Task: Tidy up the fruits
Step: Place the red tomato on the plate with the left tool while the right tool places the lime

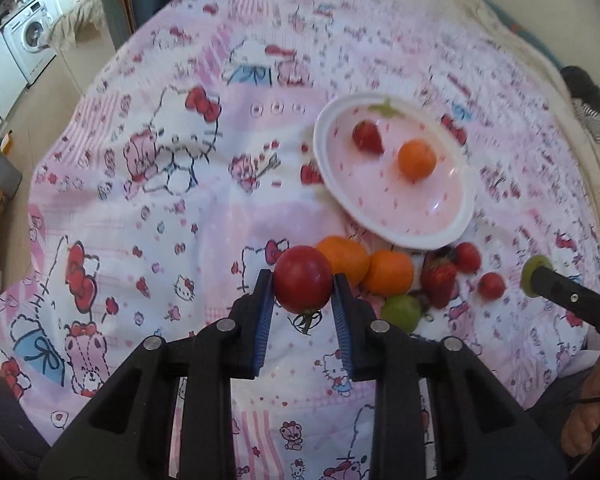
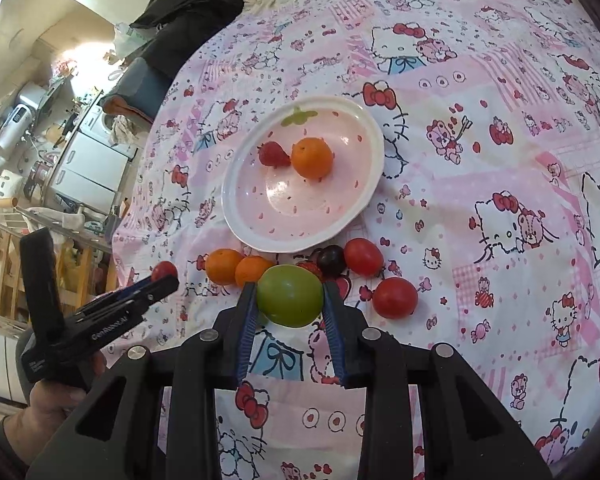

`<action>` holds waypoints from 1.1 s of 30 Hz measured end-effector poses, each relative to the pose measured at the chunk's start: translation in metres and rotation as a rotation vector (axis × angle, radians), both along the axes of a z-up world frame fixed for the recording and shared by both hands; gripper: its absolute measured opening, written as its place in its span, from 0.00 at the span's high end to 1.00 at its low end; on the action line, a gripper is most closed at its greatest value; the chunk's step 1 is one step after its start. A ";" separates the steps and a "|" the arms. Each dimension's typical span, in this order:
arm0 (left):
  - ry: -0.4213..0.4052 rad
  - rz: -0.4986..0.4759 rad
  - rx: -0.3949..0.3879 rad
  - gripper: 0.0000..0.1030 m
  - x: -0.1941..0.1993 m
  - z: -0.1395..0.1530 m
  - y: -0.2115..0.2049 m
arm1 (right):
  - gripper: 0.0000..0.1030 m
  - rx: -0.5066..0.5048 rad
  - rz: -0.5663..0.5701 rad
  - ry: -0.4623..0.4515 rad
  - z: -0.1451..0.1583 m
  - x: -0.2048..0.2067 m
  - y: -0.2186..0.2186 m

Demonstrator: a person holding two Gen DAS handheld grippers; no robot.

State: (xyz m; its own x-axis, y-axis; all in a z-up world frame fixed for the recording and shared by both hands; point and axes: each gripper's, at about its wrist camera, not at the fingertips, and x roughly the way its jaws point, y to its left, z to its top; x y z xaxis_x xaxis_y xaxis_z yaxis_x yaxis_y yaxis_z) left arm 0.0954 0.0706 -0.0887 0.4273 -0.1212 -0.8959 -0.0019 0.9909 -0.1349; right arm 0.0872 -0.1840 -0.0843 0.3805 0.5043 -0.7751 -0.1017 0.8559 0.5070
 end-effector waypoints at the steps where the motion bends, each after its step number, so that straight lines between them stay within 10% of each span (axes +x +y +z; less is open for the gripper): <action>1: -0.010 0.000 -0.001 0.76 -0.001 0.004 0.001 | 0.68 0.001 -0.002 -0.006 0.002 -0.001 0.000; 20: -0.185 -0.033 0.023 0.76 0.041 0.077 -0.014 | 0.68 -0.017 -0.104 -0.163 0.060 0.031 -0.029; 33: -0.174 -0.123 0.105 0.76 0.112 0.065 -0.046 | 0.68 -0.039 -0.090 -0.128 0.048 0.106 -0.028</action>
State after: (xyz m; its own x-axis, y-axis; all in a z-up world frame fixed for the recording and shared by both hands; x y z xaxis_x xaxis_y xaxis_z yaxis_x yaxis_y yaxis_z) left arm 0.2077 0.0242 -0.0235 0.5644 -0.0919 -0.8204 0.1337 0.9908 -0.0191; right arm 0.1935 -0.2122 -0.0366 0.5197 0.4339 -0.7359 -0.0852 0.8834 0.4608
